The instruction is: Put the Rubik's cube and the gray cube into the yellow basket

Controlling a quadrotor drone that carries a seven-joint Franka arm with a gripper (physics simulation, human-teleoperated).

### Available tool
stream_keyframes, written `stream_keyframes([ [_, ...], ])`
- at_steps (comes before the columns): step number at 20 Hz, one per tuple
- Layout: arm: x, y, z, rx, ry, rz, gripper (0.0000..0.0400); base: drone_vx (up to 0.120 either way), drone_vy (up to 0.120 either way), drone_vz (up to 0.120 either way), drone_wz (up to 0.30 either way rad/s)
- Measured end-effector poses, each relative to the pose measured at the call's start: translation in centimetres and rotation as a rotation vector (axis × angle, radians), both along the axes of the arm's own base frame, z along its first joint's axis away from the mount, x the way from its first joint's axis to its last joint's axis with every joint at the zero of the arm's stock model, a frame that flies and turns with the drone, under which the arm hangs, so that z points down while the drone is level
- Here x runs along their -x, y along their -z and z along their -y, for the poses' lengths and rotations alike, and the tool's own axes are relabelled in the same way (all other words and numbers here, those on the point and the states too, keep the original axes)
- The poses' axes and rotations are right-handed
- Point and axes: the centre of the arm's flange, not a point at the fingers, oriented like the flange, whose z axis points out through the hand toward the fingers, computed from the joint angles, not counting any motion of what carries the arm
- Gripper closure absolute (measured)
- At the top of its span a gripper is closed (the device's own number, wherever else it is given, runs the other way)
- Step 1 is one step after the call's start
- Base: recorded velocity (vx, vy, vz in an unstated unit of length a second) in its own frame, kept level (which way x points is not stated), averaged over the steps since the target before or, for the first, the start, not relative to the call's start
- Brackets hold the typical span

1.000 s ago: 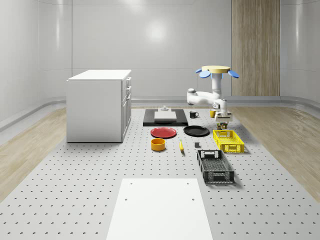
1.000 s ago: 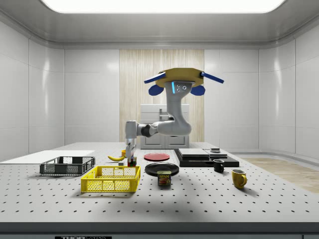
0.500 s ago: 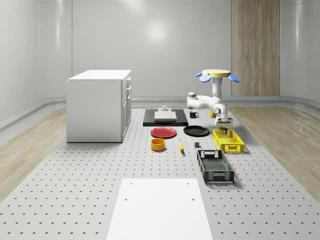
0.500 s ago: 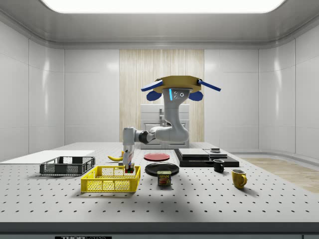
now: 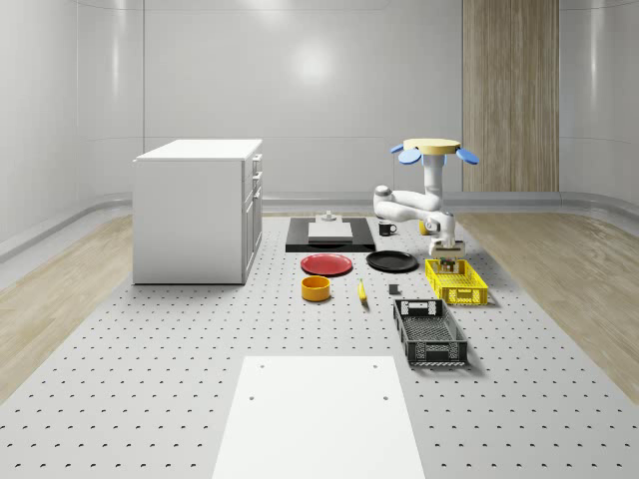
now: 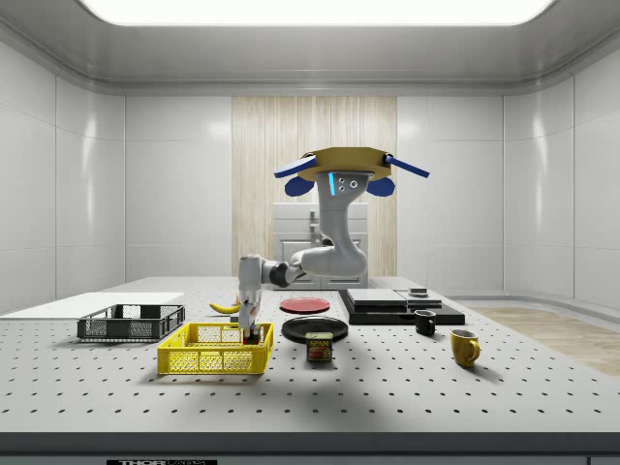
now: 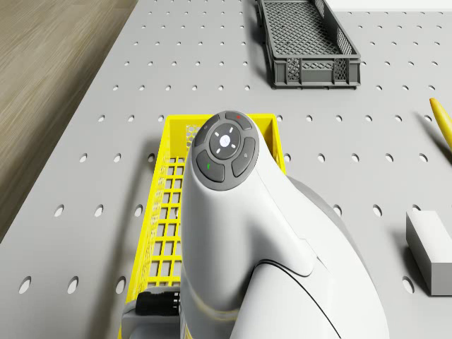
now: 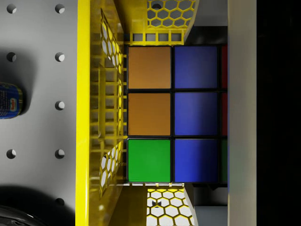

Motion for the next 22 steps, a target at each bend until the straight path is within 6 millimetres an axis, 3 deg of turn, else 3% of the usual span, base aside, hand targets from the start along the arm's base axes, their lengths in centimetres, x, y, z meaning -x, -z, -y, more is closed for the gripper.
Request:
stream_keyframes([
  [13,-1.8,-2.9,0.0,0.0,0.0,0.0,0.0075,0.0,0.0,0.0,0.0],
  [17,-1.9,-3.3,0.0,0.0,0.0,0.0,0.003,0.0,0.0,0.0,0.0],
  [22,-1.9,-1.9,0.0,0.0,0.0,0.0,0.0009,0.0,0.0,0.0,0.0],
])
